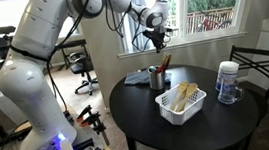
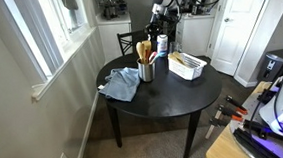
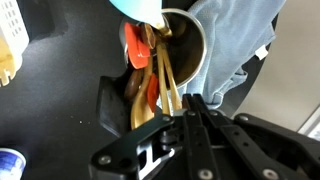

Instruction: Put the red spatula in the white basket.

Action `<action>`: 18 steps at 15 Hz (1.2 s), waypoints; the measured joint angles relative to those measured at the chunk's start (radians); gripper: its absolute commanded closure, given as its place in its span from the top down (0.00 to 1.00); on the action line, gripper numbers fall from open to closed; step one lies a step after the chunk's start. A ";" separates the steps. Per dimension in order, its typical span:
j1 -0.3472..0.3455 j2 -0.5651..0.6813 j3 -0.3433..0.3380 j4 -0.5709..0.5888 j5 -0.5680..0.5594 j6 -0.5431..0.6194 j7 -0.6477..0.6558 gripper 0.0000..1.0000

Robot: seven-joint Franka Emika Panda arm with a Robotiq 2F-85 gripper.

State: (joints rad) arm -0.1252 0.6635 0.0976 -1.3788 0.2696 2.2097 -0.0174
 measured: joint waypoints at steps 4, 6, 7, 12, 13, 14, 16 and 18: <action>0.000 -0.074 0.001 -0.014 0.001 -0.044 -0.001 0.06; 0.001 -0.086 0.001 -0.017 0.001 -0.056 -0.001 0.32; 0.001 -0.086 -0.001 -0.018 0.001 -0.059 0.001 0.38; 0.019 -0.073 -0.042 -0.043 -0.002 -0.080 0.030 0.69; 0.022 -0.062 -0.049 -0.046 -0.002 -0.087 0.034 0.74; 0.023 -0.049 -0.055 -0.049 -0.002 -0.088 0.039 0.81; 0.029 -0.014 -0.068 -0.048 -0.004 -0.084 0.055 0.95; 0.035 0.027 -0.078 -0.045 -0.004 -0.080 0.073 1.00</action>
State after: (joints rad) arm -0.0907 0.6901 0.0195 -1.4239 0.2658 2.1293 0.0558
